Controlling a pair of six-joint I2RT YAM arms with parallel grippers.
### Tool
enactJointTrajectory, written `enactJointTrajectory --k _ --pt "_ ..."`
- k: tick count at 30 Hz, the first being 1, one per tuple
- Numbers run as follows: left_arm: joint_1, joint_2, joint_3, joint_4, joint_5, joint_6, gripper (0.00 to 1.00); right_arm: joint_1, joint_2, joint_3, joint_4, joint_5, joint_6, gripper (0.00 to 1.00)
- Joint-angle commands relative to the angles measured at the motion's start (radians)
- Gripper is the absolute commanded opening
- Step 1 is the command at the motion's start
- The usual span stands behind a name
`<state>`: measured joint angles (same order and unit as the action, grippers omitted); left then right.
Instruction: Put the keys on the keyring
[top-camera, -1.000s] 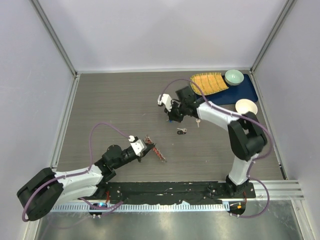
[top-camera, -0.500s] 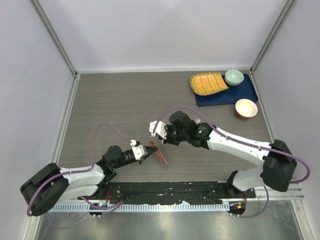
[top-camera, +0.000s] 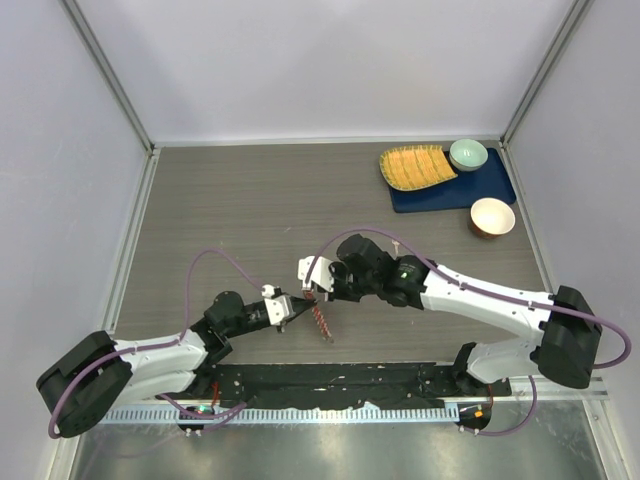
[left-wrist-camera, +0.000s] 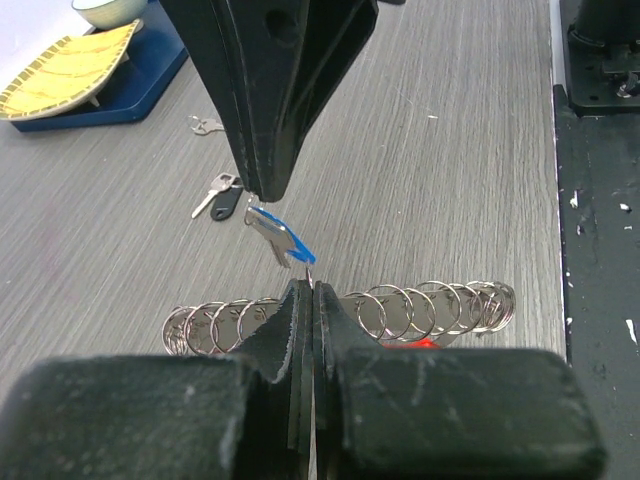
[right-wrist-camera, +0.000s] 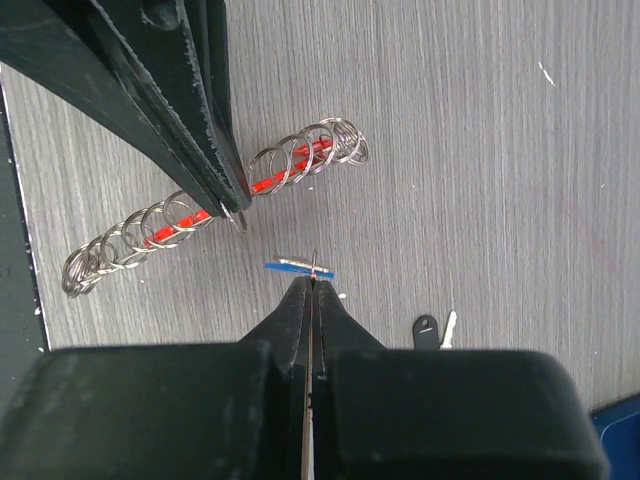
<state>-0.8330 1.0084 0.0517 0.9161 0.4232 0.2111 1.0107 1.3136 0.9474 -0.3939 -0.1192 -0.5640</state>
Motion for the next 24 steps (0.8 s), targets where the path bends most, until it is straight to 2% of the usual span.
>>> enactJointTrajectory --k 1,24 --pt "0.0 -0.013 0.034 0.043 0.035 0.024 0.0 0.014 -0.043 0.001 0.012 -0.025 0.016 0.01" --pt "0.0 -0.073 0.046 -0.02 0.115 0.048 0.01 0.048 -0.02 0.033 -0.049 -0.109 0.007 0.01"
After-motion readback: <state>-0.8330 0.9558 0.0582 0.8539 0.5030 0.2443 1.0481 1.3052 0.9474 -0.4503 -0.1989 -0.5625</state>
